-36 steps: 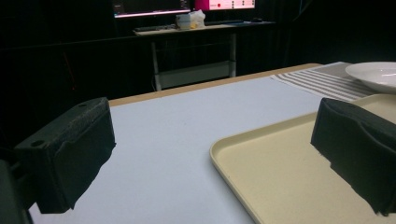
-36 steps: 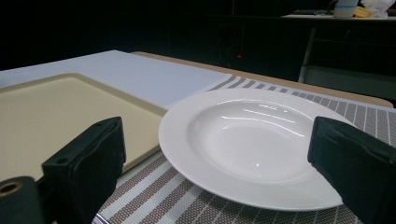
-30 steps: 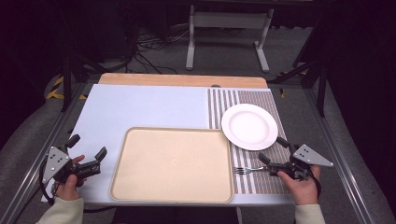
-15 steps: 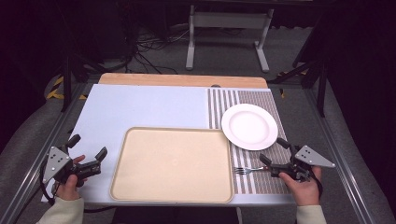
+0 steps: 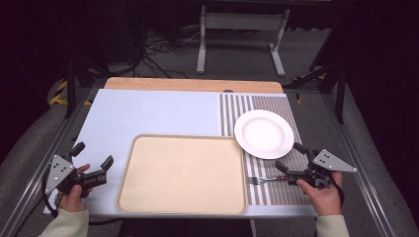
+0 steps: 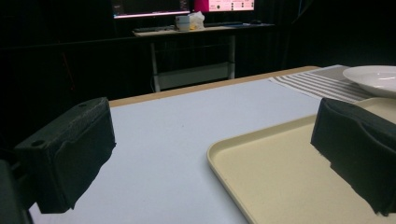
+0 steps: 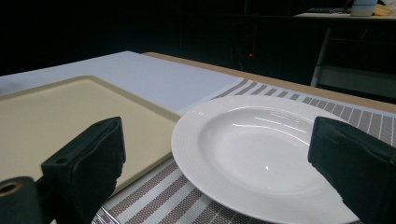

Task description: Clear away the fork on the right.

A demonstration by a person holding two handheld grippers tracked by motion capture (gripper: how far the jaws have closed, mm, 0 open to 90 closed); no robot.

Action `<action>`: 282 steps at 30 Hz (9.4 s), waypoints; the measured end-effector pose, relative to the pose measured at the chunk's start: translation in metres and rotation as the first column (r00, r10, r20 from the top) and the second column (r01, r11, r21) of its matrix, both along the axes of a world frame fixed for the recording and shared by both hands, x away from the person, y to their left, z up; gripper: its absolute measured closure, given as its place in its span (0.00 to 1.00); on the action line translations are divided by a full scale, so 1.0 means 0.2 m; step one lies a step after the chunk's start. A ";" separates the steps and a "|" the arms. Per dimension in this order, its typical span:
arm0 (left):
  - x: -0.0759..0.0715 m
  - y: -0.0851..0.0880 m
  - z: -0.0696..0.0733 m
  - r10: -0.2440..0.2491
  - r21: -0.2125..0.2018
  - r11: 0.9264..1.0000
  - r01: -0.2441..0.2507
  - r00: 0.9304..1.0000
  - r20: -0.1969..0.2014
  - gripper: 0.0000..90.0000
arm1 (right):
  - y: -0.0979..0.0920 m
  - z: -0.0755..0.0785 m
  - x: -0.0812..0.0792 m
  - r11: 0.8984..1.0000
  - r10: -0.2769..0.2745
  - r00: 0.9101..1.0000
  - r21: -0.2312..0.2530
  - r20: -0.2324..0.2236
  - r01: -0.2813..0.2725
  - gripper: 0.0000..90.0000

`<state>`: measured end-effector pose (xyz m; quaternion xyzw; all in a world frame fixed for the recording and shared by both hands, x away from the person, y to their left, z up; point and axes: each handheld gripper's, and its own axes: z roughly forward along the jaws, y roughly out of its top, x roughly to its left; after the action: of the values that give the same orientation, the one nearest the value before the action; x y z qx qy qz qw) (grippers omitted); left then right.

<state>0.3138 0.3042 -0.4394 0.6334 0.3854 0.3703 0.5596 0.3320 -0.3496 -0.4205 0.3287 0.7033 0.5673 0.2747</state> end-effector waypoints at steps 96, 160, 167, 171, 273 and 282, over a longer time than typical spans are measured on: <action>0.01 0.00 -0.01 0.003 -0.005 1.000 -0.003 1.000 -0.013 0.00 | 0.19 0.17 0.26 0.578 0.163 0.793 -0.595 -0.587 -0.559 0.28; 0.01 0.00 -0.01 -0.010 0.001 1.000 0.010 1.000 -0.018 0.00 | 0.29 0.12 0.28 0.187 0.173 0.667 -0.641 -0.724 -0.744 0.87; 0.01 0.00 -0.01 -0.009 -0.003 1.000 0.009 1.000 -0.020 0.00 | 0.29 0.21 0.28 0.230 0.181 0.698 -0.660 -0.693 -0.715 0.87; 0.01 0.00 -0.01 -0.009 -0.006 1.000 0.009 1.000 -0.018 0.00 | 0.29 0.25 0.29 0.235 0.180 0.703 -0.664 -0.688 -0.710 0.87; 0.02 0.01 -0.02 -0.011 -0.001 1.000 0.011 1.000 -0.025 0.01 | 1.00 0.20 0.36 0.895 -0.162 0.511 -0.344 -0.844 -0.285 0.87; 0.02 0.01 -0.02 -0.012 0.002 1.000 0.012 1.000 -0.024 0.01 | 1.03 0.15 0.37 0.896 -0.205 0.495 -0.365 -0.845 -0.251 0.87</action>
<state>0.3176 0.3068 -0.4431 0.6408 0.3878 0.3595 0.5565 0.4058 -0.1443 -0.3909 0.4871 0.8581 0.1520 -0.0575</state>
